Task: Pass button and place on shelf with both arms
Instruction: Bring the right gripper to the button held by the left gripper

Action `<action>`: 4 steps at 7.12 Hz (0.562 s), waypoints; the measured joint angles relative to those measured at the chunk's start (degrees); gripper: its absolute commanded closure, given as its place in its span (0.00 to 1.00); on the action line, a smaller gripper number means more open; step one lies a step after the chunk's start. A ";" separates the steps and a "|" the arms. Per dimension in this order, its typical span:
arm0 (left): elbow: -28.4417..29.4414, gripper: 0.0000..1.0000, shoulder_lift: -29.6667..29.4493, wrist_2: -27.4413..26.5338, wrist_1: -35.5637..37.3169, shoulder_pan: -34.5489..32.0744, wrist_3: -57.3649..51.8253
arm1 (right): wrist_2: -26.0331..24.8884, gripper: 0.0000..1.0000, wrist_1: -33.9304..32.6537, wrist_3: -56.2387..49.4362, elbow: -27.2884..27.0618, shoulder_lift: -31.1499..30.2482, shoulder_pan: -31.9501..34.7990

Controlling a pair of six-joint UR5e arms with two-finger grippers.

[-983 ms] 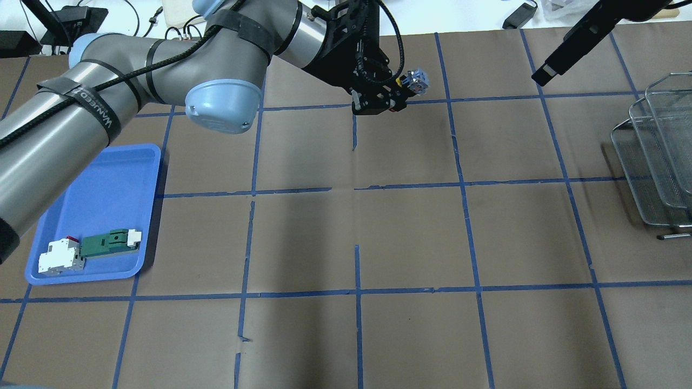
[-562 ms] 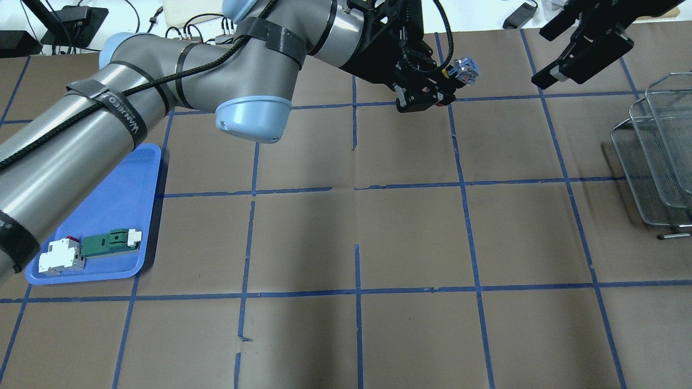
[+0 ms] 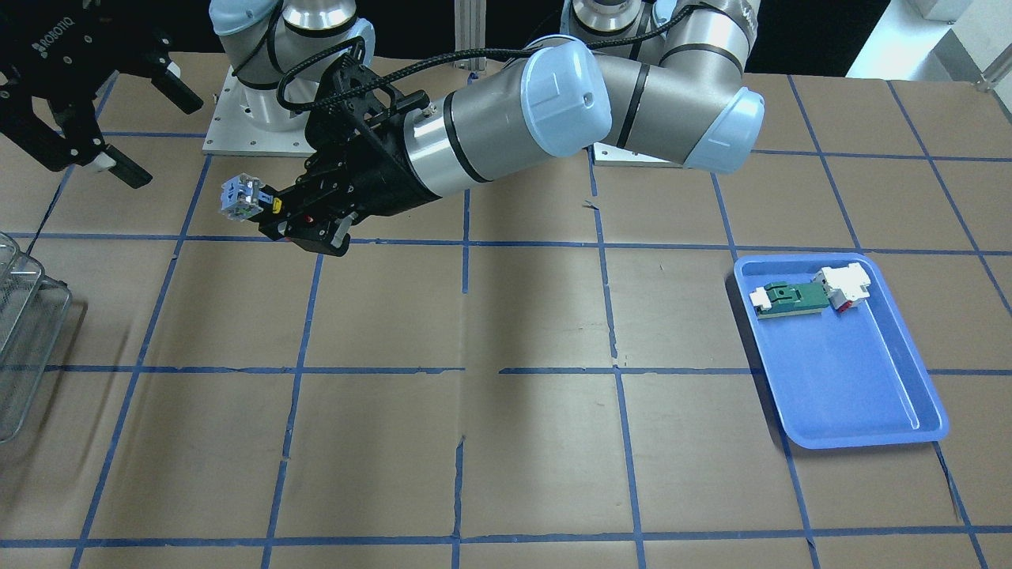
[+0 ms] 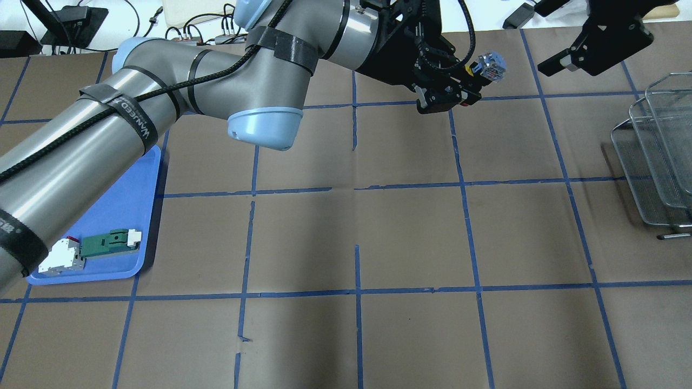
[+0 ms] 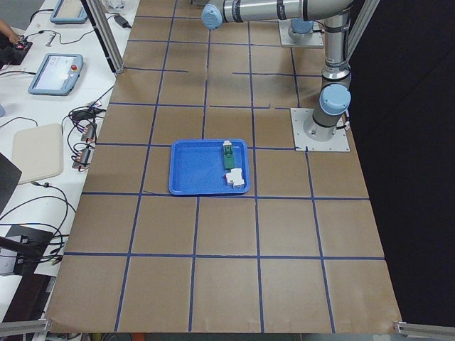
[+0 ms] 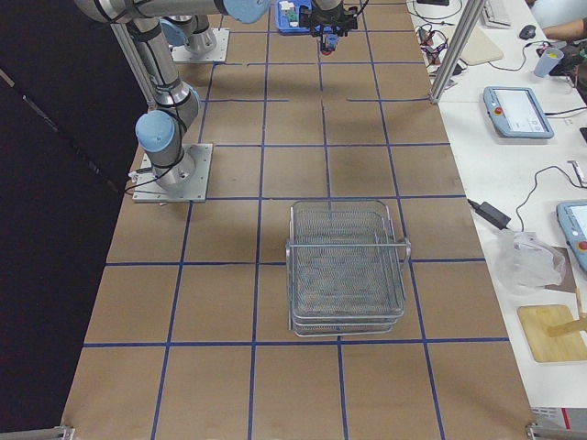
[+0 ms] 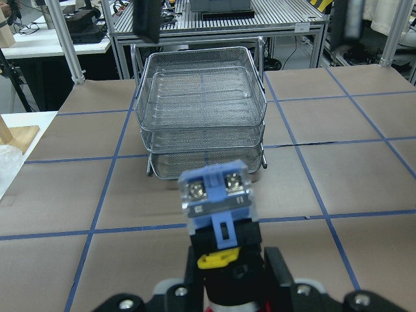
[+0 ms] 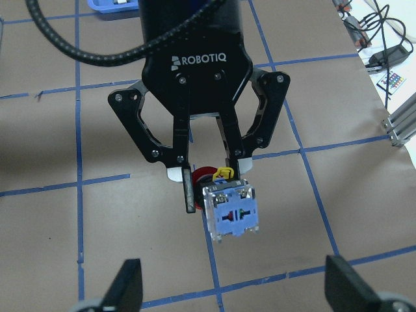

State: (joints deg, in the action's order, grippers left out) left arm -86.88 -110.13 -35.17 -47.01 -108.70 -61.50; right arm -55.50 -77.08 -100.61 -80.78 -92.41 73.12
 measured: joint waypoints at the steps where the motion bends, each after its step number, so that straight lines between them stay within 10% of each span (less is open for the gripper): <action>1: -0.03 1.00 0.00 0.02 0.10 -0.02 -0.03 | 0.27 0.00 0.65 -0.55 -0.01 0.09 0.08; 4: -0.35 1.00 0.03 0.73 2.66 0.14 0.10 | 0.43 0.00 1.02 -0.59 -0.15 2.28 0.77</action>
State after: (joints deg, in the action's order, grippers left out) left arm -87.23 -110.10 -34.44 -44.36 -108.56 -61.40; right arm -55.07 -76.06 -101.20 -80.92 -90.13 73.89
